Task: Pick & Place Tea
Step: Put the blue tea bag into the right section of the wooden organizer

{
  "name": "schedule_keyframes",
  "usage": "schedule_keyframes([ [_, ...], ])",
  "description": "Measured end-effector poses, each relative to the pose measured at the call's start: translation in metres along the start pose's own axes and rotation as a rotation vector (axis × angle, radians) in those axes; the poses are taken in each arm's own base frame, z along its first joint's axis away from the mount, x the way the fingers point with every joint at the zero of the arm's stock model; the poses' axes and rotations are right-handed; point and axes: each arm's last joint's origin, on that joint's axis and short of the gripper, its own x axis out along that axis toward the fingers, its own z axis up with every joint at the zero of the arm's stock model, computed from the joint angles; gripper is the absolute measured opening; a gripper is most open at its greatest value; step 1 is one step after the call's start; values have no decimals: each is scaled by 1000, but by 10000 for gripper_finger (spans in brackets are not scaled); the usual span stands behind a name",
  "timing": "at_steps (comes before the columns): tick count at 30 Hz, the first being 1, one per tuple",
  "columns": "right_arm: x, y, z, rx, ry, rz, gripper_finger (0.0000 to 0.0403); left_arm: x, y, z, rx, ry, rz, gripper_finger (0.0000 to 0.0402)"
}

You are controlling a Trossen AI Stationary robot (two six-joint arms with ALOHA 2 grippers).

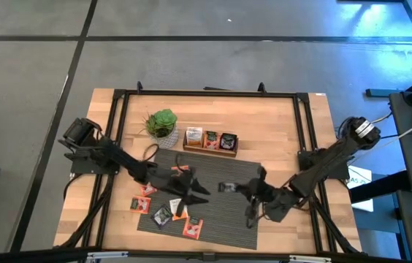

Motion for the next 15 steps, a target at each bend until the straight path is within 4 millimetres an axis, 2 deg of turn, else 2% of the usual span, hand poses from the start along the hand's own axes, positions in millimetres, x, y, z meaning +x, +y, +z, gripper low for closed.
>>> schedule_keyframes([
  [3,-2,3,11,-44,-119,-46,25,-5,3,-1,29,-72,46,136],
  [12,5,6,55,-166,-375,-65,28,-6,4,17,153,-254,137,136],
  [15,4,6,67,-171,-452,-6,30,-7,3,23,210,-313,136,136],
])
